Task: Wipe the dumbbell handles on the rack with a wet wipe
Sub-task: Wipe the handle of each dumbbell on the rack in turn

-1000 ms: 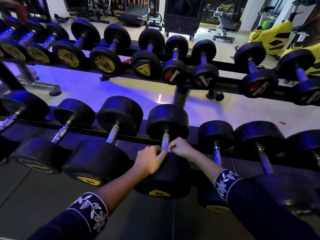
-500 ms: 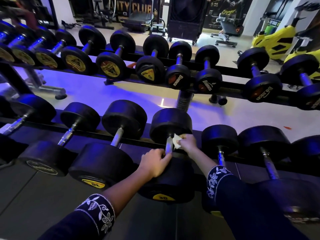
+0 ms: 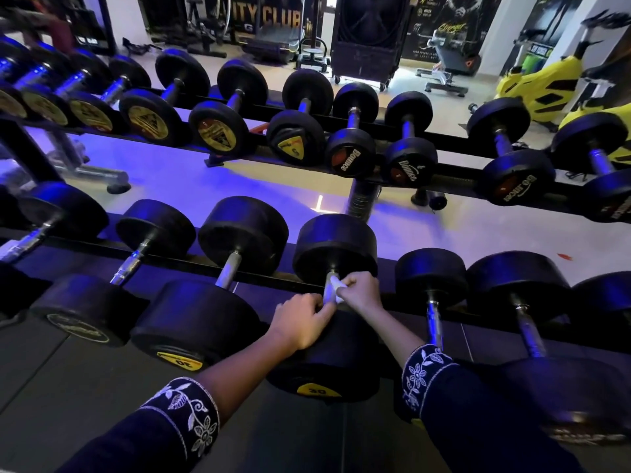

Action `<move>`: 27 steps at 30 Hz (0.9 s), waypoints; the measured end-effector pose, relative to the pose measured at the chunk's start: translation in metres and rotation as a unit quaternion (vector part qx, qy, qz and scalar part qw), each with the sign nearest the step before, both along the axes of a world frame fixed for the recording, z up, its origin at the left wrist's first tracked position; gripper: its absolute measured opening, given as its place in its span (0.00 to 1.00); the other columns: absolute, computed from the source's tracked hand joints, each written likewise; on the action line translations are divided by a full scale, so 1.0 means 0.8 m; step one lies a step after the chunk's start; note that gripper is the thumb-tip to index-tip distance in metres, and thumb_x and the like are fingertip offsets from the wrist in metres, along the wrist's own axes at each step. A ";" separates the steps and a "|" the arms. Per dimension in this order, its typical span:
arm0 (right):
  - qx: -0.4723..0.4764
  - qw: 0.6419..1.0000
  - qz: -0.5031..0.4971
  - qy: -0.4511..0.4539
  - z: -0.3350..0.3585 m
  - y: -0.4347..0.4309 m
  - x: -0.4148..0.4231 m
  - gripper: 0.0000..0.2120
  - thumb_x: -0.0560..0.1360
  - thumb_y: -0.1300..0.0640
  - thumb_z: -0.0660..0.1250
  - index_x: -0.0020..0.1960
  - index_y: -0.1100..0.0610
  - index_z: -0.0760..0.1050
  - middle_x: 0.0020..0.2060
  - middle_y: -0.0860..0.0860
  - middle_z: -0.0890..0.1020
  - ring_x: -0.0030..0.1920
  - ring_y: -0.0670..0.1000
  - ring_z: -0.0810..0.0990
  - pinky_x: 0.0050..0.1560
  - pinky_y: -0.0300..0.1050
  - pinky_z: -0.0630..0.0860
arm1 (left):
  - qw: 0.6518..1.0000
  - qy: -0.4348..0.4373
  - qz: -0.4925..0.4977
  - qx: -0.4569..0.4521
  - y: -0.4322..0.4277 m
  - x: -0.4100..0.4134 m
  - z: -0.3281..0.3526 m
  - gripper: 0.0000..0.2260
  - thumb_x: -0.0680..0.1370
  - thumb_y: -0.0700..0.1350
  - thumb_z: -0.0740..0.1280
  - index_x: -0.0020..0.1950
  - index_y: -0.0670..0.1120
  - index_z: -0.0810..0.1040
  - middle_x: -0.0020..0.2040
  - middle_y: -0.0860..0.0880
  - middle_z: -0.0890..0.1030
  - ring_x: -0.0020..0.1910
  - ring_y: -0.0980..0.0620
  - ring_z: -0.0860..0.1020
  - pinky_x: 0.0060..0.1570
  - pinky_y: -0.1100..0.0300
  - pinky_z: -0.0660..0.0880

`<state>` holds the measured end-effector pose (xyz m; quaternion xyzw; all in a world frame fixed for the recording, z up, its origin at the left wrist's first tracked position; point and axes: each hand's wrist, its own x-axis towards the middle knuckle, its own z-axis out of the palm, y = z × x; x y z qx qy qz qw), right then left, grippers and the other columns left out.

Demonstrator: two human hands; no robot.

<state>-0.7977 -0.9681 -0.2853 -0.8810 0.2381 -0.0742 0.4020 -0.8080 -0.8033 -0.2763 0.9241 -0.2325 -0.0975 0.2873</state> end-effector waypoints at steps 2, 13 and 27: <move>0.031 0.998 0.036 0.034 0.003 0.001 -0.002 0.06 0.66 0.61 0.72 0.31 0.59 0.79 0.25 0.53 0.78 0.22 0.41 0.74 0.24 0.30 0.69 | 1.000 0.003 0.001 -0.004 0.000 0.001 0.000 0.33 0.67 0.70 0.44 0.45 0.49 0.78 0.47 0.45 0.83 0.52 0.41 0.78 0.52 0.49 0.73; 0.155 0.984 0.003 0.091 -0.017 -0.018 -0.008 0.12 0.64 0.68 0.73 0.29 0.56 0.73 0.25 0.52 0.73 0.24 0.45 0.70 0.20 0.30 0.64 | 1.000 0.004 0.002 -0.005 -0.001 0.001 0.000 0.33 0.66 0.70 0.45 0.47 0.48 0.79 0.49 0.44 0.83 0.53 0.40 0.78 0.51 0.51 0.73; 0.298 0.930 0.034 0.211 -0.025 -0.024 -0.011 0.16 0.74 0.72 0.58 0.31 0.59 0.71 0.18 0.50 0.74 0.17 0.43 0.71 0.22 0.32 0.66 | 1.000 0.008 0.003 0.013 0.000 0.002 0.000 0.25 0.71 0.65 0.50 0.43 0.49 0.77 0.47 0.46 0.83 0.52 0.42 0.79 0.49 0.52 0.70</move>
